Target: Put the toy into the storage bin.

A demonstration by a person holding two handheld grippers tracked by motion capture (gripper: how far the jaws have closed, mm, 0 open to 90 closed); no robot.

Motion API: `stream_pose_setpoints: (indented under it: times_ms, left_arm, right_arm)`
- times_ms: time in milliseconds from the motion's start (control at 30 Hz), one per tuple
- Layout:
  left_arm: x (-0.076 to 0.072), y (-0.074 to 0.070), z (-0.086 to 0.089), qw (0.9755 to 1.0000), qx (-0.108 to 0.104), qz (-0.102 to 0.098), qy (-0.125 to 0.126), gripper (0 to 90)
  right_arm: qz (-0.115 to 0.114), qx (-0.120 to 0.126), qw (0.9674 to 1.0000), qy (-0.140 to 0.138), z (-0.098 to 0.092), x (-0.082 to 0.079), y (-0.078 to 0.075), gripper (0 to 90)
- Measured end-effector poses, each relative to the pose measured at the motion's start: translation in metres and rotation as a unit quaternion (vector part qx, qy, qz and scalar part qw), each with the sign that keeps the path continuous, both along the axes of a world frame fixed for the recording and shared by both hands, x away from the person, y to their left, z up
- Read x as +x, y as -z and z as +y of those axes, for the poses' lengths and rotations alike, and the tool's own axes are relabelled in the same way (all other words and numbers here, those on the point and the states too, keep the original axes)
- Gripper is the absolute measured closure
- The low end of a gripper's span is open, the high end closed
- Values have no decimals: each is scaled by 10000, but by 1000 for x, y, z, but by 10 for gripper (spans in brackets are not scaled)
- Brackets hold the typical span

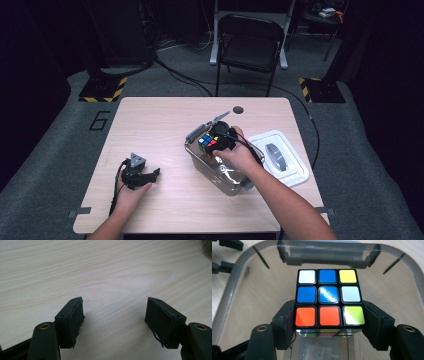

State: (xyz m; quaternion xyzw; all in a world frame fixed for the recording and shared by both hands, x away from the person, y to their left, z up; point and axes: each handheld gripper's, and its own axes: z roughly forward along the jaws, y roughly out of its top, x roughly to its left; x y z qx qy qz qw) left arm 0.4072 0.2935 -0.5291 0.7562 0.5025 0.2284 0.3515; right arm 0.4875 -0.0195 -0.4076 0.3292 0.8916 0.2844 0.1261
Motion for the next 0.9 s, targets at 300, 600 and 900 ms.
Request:
stream_pose_setpoints:
  times_ms: [300,600,900]
  left_arm:
    - [0,0,0,10000,5,0,0,307]
    - [0,0,0,10000,1,2,1,307]
    - [0,0,0,10000,-1,1,2,306]
  right_arm:
    - [124,-52,9999,6,3,2,14,340]
    - [239,-91,9996,87,4,6,20,340]
    - [336,-117,9993,110,8,8,23,339]
